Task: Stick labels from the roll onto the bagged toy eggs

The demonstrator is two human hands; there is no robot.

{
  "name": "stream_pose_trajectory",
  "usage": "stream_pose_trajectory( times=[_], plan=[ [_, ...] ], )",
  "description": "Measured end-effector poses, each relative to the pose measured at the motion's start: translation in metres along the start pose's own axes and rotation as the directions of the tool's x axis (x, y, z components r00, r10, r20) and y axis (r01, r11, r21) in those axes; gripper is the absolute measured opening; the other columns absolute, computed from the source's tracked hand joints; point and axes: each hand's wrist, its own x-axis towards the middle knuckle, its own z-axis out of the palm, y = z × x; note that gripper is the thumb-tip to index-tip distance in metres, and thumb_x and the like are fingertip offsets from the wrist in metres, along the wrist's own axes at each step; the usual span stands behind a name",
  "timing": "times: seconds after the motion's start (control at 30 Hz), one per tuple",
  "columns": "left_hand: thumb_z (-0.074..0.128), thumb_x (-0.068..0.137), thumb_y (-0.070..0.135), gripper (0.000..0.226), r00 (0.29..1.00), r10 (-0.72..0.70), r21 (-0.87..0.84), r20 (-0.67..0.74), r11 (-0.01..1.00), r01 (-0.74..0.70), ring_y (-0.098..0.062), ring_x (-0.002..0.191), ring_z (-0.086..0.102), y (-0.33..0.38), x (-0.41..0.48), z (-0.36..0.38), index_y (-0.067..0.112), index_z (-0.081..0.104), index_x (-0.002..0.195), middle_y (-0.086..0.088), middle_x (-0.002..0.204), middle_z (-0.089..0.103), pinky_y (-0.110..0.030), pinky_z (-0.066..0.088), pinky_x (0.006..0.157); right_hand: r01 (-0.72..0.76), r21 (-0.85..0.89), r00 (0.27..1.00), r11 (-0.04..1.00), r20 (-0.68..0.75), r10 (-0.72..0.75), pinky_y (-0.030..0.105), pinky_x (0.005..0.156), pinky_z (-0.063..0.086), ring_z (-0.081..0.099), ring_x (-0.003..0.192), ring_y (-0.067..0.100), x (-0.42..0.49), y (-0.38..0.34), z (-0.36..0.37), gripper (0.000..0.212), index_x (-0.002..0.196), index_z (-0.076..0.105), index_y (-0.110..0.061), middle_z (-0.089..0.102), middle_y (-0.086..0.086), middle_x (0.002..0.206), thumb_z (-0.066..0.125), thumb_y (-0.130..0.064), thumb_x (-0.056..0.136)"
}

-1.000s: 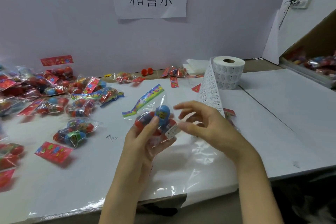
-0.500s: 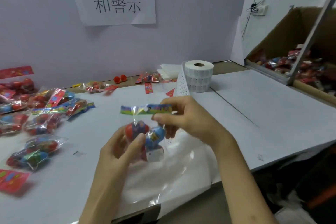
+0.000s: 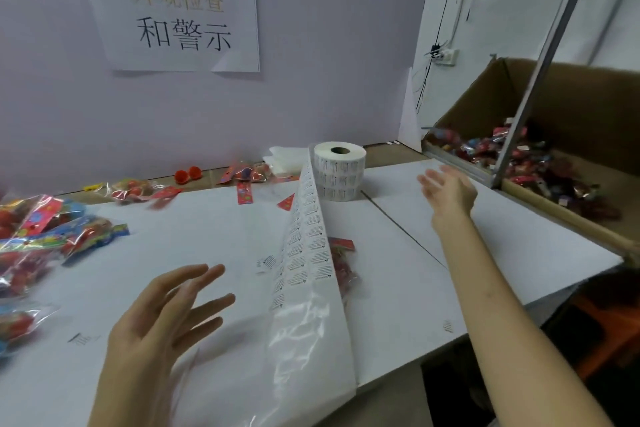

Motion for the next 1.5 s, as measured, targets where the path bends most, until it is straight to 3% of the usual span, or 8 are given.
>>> stream_pose_trajectory(
  times=[0.2,0.37,0.47,0.6,0.73,0.83,0.97,1.5],
  plan=[
    [0.063,0.084,0.03,0.028,1.0,0.003,0.069,-0.026,0.998,-0.001,-0.031,0.094,0.078,0.011,-0.011,0.011,0.015,0.075,0.103,-0.006,0.11,0.079,-0.043,0.065,0.078,0.119,-0.39,0.907,0.913,0.416,0.059,0.027,0.071,0.05,0.065,0.066,0.018,-0.051,0.014,0.008,0.019,0.104,0.069,-0.006,0.069,0.011,0.088,0.052,-0.002,0.097],
    [0.06,0.092,0.019,0.022,0.998,-0.003,0.168,-0.067,0.986,0.014,-0.026,0.088,0.079,0.022,-0.016,0.021,0.008,0.072,0.106,-0.005,0.102,0.081,-0.05,0.056,0.085,0.374,-0.42,0.614,0.827,0.781,0.119,0.026,0.068,0.05,0.067,0.068,0.018,-0.118,-0.005,0.027,0.021,0.094,0.072,-0.013,0.073,0.001,0.078,0.054,-0.004,0.1],
    [0.059,0.096,0.013,0.017,0.998,-0.005,0.241,-0.065,0.97,0.021,-0.023,0.088,0.078,0.027,-0.018,0.018,0.009,0.073,0.105,-0.003,0.1,0.081,-0.049,0.056,0.084,0.479,-0.366,0.41,0.798,0.897,0.166,0.023,0.071,0.051,0.069,0.074,0.015,-0.157,-0.007,0.028,0.02,0.094,0.074,-0.017,0.075,-0.002,0.083,0.057,-0.007,0.099],
    [0.064,0.097,0.014,0.02,1.0,0.011,0.472,-0.003,0.882,-0.008,-0.007,0.095,0.075,0.033,-0.02,-0.004,0.028,0.077,0.101,0.01,0.102,0.08,-0.029,0.059,0.083,0.622,-0.356,0.278,0.698,0.933,0.229,0.033,0.092,0.055,0.07,0.094,0.007,-0.201,0.016,0.013,0.017,0.1,0.075,-0.031,0.075,-0.01,0.104,0.062,-0.023,0.094],
    [0.071,0.088,0.037,0.033,0.993,0.02,0.798,0.12,0.593,-0.108,0.007,0.123,0.058,0.038,-0.021,-0.031,0.059,0.068,0.114,0.037,0.131,0.06,-0.015,0.042,0.099,0.829,-0.295,0.185,0.476,0.947,0.263,0.02,0.115,0.029,0.044,0.132,-0.005,-0.227,0.049,-0.009,0.035,0.135,0.06,-0.037,0.053,-0.022,0.142,0.057,-0.037,0.1],
    [0.057,0.094,0.057,0.051,0.974,-0.129,0.94,0.186,0.311,-0.139,0.001,0.151,0.024,0.032,-0.019,-0.041,0.062,0.032,0.139,0.034,0.157,0.017,-0.029,0.023,0.122,0.923,-0.246,0.146,0.296,0.935,0.325,0.009,0.113,-0.004,0.018,0.15,0.003,-0.236,0.069,-0.019,0.053,0.154,0.036,-0.038,0.026,-0.014,0.165,0.048,-0.047,0.103],
    [0.029,0.099,0.069,0.058,0.961,-0.226,0.984,0.16,0.112,-0.137,0.001,0.156,-0.003,0.024,-0.017,-0.044,0.059,0.01,0.153,0.03,0.162,-0.008,-0.028,0.004,0.127,0.957,-0.208,0.118,0.201,0.916,0.384,0.013,0.115,-0.015,0.002,0.154,0.001,-0.24,0.083,-0.025,0.057,0.158,0.028,-0.037,0.013,-0.011,0.17,0.041,-0.05,0.105],
    [0.043,0.103,0.056,0.046,0.981,-0.107,0.952,0.165,0.276,-0.13,0.001,0.155,0.012,0.025,-0.033,-0.048,0.051,0.041,0.149,0.025,0.166,0.022,-0.028,0.009,0.127,0.965,-0.209,0.136,0.159,0.915,0.38,0.001,0.102,-0.021,0.0,0.146,-0.013,-0.237,0.092,-0.026,0.053,0.156,0.029,-0.046,0.01,-0.026,0.166,0.038,-0.055,0.104]
  ],
)
